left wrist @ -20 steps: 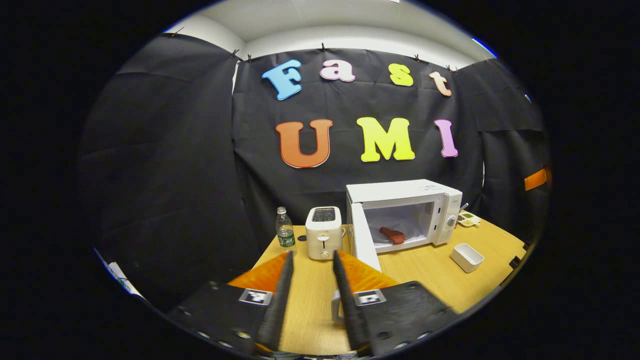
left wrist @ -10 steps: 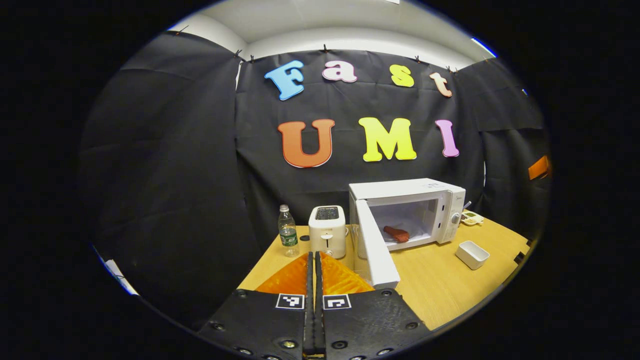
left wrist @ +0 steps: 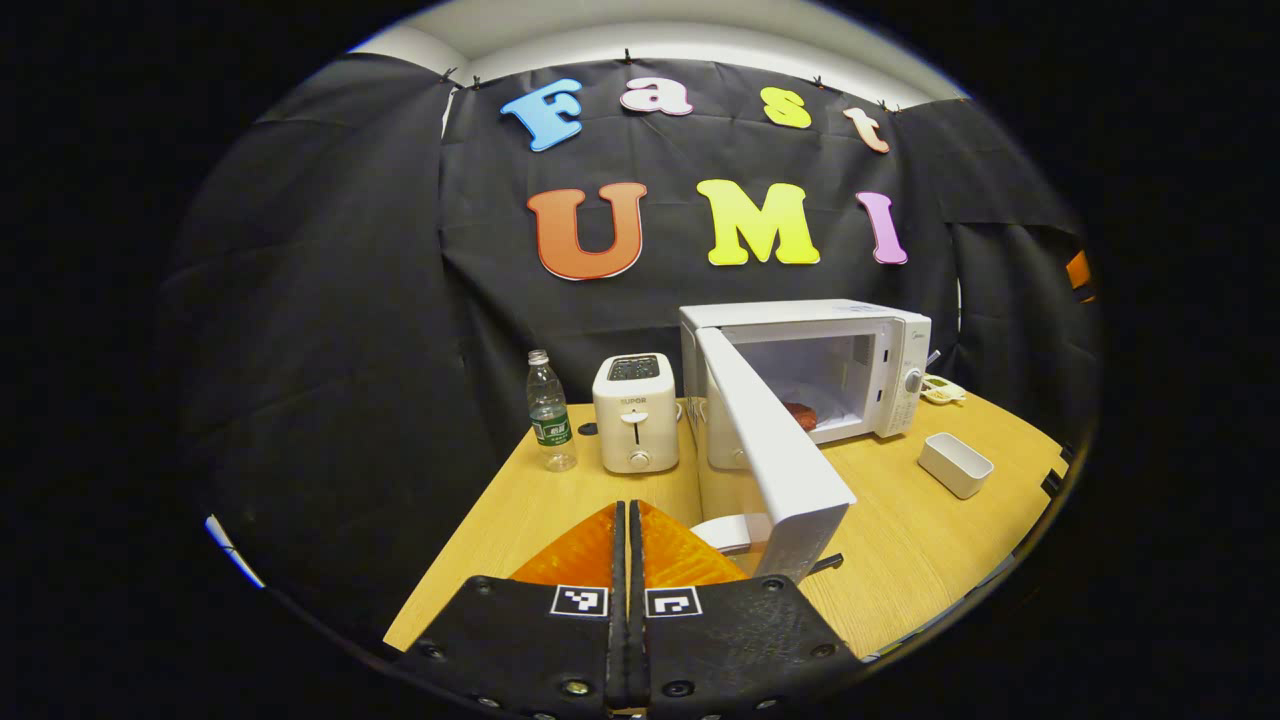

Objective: Open the microwave oven with the left hand, put the food in, and close the microwave oven.

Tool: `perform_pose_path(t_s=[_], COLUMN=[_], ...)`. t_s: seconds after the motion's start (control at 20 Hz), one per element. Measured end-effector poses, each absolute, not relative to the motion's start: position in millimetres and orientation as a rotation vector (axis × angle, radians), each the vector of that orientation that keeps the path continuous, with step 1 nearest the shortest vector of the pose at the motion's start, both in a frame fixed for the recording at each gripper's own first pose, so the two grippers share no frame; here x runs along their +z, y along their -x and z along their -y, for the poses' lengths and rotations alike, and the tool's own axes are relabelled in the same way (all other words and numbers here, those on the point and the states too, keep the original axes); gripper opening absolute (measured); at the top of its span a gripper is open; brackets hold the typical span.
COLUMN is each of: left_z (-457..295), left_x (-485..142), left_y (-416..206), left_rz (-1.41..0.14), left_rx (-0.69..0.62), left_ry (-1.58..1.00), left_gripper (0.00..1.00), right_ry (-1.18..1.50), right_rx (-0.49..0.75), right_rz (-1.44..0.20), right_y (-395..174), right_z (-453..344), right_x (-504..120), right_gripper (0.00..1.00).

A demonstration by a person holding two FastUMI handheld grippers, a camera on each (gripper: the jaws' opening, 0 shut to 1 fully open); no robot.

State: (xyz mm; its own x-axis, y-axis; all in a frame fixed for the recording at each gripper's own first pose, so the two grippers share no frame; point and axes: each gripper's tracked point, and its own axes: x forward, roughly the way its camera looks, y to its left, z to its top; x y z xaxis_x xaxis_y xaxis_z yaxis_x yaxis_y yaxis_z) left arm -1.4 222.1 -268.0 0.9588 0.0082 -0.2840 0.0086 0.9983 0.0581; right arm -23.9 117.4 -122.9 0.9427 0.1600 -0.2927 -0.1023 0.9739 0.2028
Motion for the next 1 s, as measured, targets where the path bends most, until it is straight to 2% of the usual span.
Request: perform_pose_path(t_s=[0.05, 0.1, 0.15, 0.45, 0.5, 0.55, 0.6, 0.65, 0.7, 0.8, 0.85, 0.9, 0.95, 1.0], left_z=[-215.5, -209.1, -200.7, -135.1, -121.8, -107.8, -92.5, -77.3, -61.4, -33.5, -20.4, -8.3, 4.4, 15.8], left_x=[-269.1, -267.4, -265.8, -267.9, -266.9, -265.9, -266.7, -267.7, -269.5, -270.7, -270.7, -270.4, -269.7, -270.4], left_y=[0.4, 0.7, 0.5, 0.1, -1.3, -2.6, -4.0, -6.2, -7.5, -13.2, -18.2, -22.0, -27.7, -34.2], left_rz=[-0.291, -0.288, -0.285, -0.300, -0.299, -0.297, -0.300, -0.305, -0.309, -0.317, -0.318, -0.320, -0.321, -0.324], left_rx=[-0.021, -0.040, -0.061, -0.170, -0.185, -0.203, -0.220, -0.239, -0.260, -0.284, -0.292, -0.301, -0.306, -0.310], left_ry=[-0.059, -0.054, -0.054, -0.029, -0.025, -0.024, -0.018, -0.010, -0.007, -0.018, -0.019, -0.012, -0.008, -0.011], left_gripper=[0.00, 0.10, 0.00, 0.00, 0.00, 0.00, 0.00, 0.00, 0.00, 0.00, 0.00, 0.00, 0.00, 0.00], right_ry=[-0.190, -0.195, -0.197, -0.213, -0.215, -0.217, -0.221, -0.224, -0.228, -0.235, -0.242, -0.247, -0.249, -0.247], right_rx=[0.126, 0.122, 0.115, 0.084, 0.083, 0.079, 0.076, 0.074, 0.074, 0.068, 0.068, 0.067, 0.070, 0.071], right_rz=[-0.318, -0.322, -0.329, -0.349, -0.357, -0.360, -0.360, -0.365, -0.366, -0.374, -0.375, -0.377, -0.378, -0.380], right_y=[26.1, 28.6, 30.0, 29.4, 28.7, 27.4, 25.7, 24.6, 22.7, 15.3, 11.7, 7.4, 2.1, -2.8], right_z=[-116.7, -114.9, -112.8, -89.6, -85.4, -79.7, -74.3, -67.9, -60.6, -45.1, -38.1, -30.0, -22.3, -13.9], right_x=[-126.2, -128.9, -133.6, -147.3, -150.6, -152.3, -153.4, -155.6, -156.9, -160.3, -161.8, -162.0, -162.9, -163.0], right_gripper=[1.00, 1.00, 1.00, 1.00, 0.90, 0.90, 1.00, 0.90, 1.00, 1.00, 0.90, 0.90, 1.00, 1.00])
